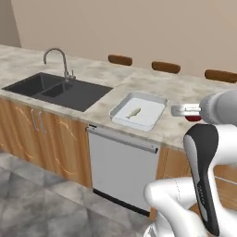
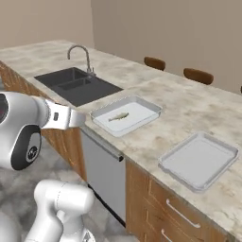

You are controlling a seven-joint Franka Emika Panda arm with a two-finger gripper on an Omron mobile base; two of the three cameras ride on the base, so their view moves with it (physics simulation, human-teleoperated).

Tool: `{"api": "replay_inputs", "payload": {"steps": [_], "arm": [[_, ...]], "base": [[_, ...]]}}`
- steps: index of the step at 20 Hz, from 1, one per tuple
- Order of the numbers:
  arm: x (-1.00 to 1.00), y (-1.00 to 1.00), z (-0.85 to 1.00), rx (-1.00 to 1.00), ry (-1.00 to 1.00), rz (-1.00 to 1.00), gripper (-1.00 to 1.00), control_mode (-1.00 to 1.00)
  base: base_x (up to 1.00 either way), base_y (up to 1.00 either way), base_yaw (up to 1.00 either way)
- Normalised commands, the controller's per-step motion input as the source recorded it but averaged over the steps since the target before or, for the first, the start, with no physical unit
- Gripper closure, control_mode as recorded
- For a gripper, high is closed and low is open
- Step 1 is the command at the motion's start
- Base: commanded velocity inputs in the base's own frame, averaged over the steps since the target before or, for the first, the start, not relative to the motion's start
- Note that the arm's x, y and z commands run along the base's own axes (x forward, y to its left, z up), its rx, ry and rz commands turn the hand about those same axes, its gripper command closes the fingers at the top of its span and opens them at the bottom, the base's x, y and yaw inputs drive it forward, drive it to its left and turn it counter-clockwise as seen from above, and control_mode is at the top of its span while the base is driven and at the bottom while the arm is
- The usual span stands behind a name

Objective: Place one tomato and one fish in each tupperware on the nearby counter, to pack two identical lunches.

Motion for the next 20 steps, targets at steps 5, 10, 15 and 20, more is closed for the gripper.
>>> {"api": "replay_inputs", "payload": {"steps": [5,10,15,20], "arm": [[0.00,0.00,0.00,0.00,0.00,0.00,1.00,1.00],[0.00,0.00,0.00,0.00,0.00,0.00,1.00,1.00],[0.00,0.00,0.00,0.00,0.00,0.00,1.00,1.00],[0.00,0.00,0.00,0.00,0.00,0.00,1.00,1.00]], "base": [[0.11,0.93,-0.42],[0.54,0.60,-0.50],[0.61,0.57,-0.52],[0.60,0.49,-0.52]]}}
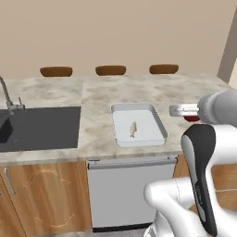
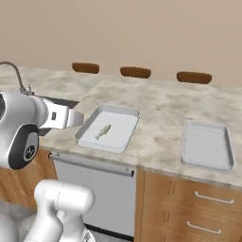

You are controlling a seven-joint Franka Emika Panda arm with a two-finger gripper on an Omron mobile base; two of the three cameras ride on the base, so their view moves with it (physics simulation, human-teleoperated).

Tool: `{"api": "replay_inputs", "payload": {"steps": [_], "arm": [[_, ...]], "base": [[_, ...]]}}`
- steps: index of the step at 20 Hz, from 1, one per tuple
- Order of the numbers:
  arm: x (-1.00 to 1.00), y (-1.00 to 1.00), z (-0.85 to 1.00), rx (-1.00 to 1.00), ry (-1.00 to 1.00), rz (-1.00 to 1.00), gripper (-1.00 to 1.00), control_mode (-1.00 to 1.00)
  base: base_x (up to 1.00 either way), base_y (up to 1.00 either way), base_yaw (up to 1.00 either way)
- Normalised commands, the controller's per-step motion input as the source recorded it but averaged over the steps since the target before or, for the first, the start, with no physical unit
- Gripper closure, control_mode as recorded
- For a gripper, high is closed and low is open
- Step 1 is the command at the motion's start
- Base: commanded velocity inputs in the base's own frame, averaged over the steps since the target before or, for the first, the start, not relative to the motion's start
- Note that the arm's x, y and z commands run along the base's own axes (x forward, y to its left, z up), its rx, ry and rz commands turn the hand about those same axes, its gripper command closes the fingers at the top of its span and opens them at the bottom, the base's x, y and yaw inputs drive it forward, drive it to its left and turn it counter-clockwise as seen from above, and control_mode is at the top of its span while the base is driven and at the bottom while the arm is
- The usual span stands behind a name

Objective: Place one tomato and one fish in each tupperware on the nearby counter, to pack two identical lunches.

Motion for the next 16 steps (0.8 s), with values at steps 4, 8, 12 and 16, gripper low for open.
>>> {"api": "replay_inputs", "payload": {"steps": [4,8,12,16], "arm": [[0.00,0.00,0.00,0.00,0.00,0.00,1.00,1.00],[0.00,0.00,0.00,0.00,0.00,0.00,1.00,1.00],[0.08,0.10,-0.25,0.00,-0.02,-0.11,1.00,-1.00],[0.00,0.17,-0.31,0.03,0.01,-0.09,1.00,-1.00]], "base": [[0.57,0.32,-0.46],[0.41,0.06,-0.30],[0.00,0.00,0.00],[0.00,0.00,0.00]]}}
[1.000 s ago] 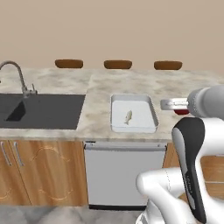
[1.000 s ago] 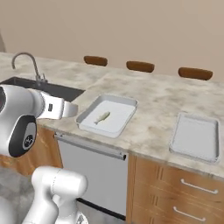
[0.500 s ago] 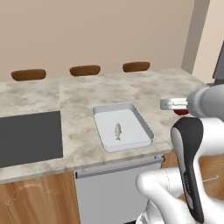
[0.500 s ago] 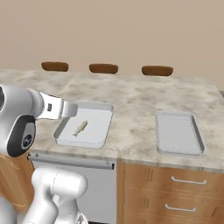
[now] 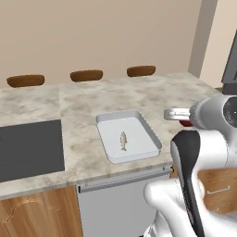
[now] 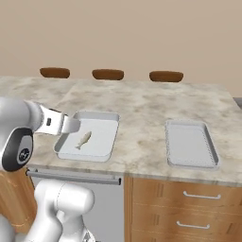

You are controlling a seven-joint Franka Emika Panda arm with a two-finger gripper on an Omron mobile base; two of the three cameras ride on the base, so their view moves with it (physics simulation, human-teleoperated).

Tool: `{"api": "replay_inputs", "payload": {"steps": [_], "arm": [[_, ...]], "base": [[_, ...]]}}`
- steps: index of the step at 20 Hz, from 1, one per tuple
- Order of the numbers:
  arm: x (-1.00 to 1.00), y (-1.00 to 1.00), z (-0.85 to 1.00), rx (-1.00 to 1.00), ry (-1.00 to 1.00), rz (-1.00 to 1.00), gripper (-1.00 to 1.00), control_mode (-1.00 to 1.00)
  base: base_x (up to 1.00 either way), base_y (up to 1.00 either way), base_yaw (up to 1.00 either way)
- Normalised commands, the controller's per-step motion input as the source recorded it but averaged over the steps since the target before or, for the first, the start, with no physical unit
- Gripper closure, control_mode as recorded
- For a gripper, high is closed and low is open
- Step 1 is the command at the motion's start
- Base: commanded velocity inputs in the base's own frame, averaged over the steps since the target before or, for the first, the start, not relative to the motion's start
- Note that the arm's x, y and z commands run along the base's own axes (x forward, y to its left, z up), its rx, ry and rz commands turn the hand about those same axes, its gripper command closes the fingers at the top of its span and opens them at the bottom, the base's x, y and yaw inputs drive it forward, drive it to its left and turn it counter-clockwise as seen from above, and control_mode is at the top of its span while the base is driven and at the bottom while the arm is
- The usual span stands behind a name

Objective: Place one tomato and one fish in each tupperware on the nearby counter, to pack two identical lunches.

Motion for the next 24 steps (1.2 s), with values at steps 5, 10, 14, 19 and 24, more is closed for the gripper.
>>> {"api": "replay_inputs", "payload": {"steps": [5,10,14,19,24], "arm": [[0.09,0.20,-0.26,0.10,0.12,-0.06,1.00,-1.00],[0.27,0.00,-0.39,0.21,0.09,0.00,1.00,-1.00],[0.36,0.01,-0.53,0.16,0.00,0.00,1.00,-1.00],[0.79,0.26,-0.48,0.04,0.01,0.00,1.00,-1.00],[0.71,0.11,-0.31,0.00,0.02,-0.04,1.00,-1.00]], "base": [[0.00,0.00,0.00],[0.00,0.00,0.00],[0.00,0.00,0.00],[0.00,0.00,0.00],[0.00,0.00,0.00]]}}
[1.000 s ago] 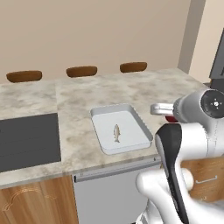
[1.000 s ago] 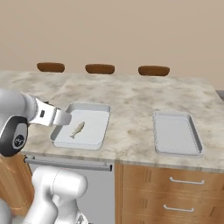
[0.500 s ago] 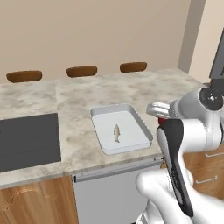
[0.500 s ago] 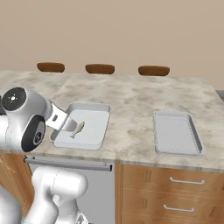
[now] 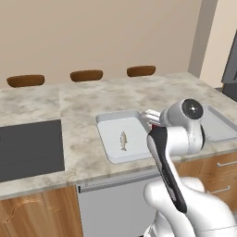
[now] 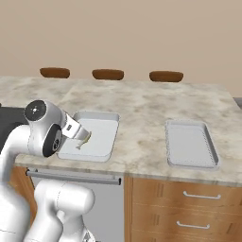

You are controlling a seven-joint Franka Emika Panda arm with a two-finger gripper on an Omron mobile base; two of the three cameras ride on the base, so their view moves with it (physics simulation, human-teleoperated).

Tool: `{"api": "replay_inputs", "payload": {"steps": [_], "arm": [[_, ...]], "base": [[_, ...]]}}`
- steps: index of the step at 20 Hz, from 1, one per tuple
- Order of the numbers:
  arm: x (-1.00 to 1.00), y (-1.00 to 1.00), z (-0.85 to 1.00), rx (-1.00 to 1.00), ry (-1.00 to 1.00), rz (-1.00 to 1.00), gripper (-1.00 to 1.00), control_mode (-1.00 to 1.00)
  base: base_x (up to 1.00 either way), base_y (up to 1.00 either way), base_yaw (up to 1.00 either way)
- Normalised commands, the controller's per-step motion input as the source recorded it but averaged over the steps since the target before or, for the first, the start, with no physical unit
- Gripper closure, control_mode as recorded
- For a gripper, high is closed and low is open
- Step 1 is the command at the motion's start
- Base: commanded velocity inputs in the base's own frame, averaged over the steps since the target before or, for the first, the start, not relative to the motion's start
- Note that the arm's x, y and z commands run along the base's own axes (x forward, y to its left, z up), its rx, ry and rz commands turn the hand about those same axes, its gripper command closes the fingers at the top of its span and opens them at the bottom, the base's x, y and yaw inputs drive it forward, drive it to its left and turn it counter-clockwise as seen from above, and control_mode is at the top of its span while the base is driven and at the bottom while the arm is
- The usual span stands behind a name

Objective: Place one tomato and one fish in each tupperware on the nearby counter, to pack two identical lunches.

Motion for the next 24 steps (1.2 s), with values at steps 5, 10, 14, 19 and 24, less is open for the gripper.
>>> {"api": "replay_inputs", "payload": {"steps": [5,10,14,19,24], "arm": [[0.44,0.00,-0.30,0.00,0.08,-0.07,1.00,-1.00],[0.46,0.00,-0.26,0.00,0.07,-0.02,1.00,-1.00],[0.39,0.00,-0.34,0.03,0.01,0.00,1.00,-1.00],[0.50,0.00,-0.45,0.05,0.00,0.00,1.00,-1.00],[0.56,0.00,-0.36,0.03,0.04,0.00,1.00,-1.00]], "base": [[0.00,0.00,0.00],[0.00,0.00,0.00],[0.00,0.00,0.00],[0.00,0.00,0.00],[0.00,0.00,0.00]]}}
